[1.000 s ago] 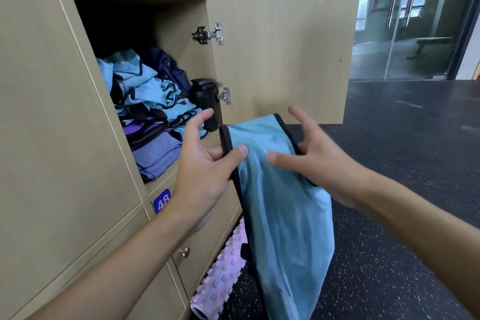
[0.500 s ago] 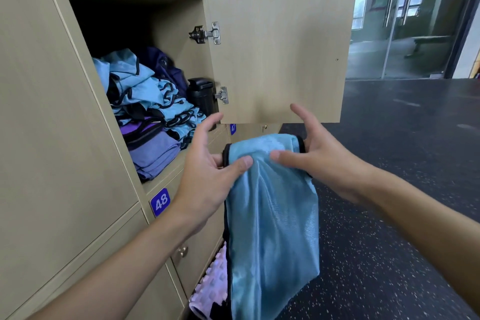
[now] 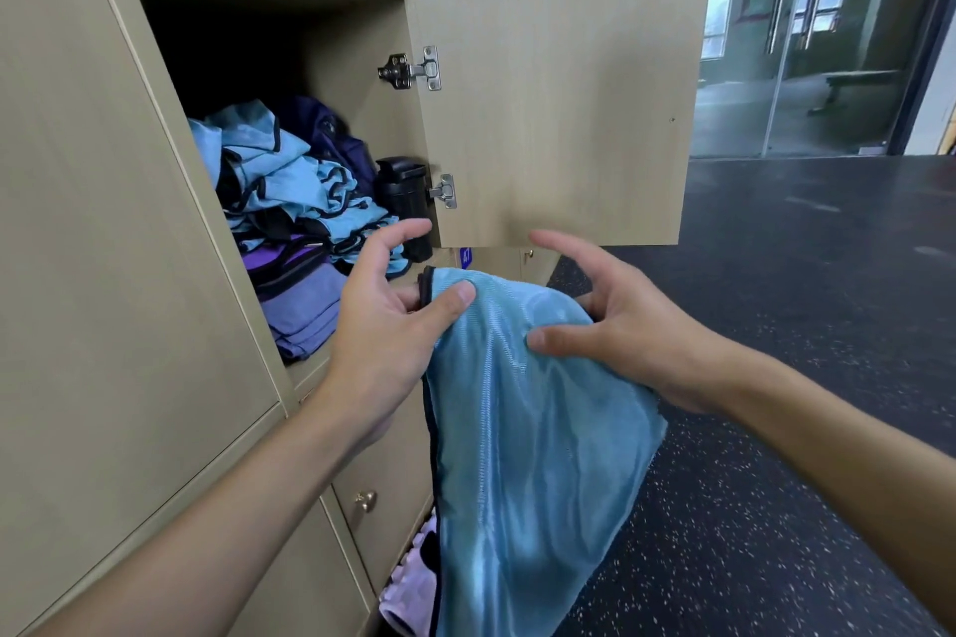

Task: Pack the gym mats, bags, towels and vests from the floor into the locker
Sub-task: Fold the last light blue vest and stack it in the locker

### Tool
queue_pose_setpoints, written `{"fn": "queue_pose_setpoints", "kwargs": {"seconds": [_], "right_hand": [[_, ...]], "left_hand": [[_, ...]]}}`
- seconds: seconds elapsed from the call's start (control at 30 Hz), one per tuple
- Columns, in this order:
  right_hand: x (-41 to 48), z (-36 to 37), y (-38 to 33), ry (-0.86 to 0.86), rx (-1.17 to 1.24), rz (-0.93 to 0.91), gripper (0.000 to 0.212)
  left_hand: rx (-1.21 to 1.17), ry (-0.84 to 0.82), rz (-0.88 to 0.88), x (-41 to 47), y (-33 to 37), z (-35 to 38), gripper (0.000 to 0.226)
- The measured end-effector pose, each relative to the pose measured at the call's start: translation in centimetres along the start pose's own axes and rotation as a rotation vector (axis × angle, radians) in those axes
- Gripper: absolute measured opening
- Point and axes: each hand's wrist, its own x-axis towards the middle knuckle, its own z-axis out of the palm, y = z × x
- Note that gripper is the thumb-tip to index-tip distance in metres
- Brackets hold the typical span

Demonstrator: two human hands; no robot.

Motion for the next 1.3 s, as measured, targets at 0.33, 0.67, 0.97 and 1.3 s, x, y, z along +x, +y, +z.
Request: {"fn": "queue_pose_setpoints", "kwargs": {"seconds": [0.33,0.67,0.97,1.3], "right_hand": [[0.7,-0.6,0.5,0.257,0.046,-0.035,0.067],[0.5,-1.7,1.7,0.235,0.079,0.105,0.094],[0.9,-1.3,2.2,0.229,0.230,0.147,0.090],[0.5,0.4,1.7,0.134,0.211,0.001,0.104]], "left_hand": [[0.029,-0.250,-0.015,-3.0,-2.3,1.0,0.098],[-0.006,0.065,0.033,-0.1,-1.4,0.3,0.061],[-0.069,0.132,0.011,0.8,-1.0,-0.5,0.049],[-0.075,0.072,0.003,0.5,-0.3,0.0,0.047]]}}
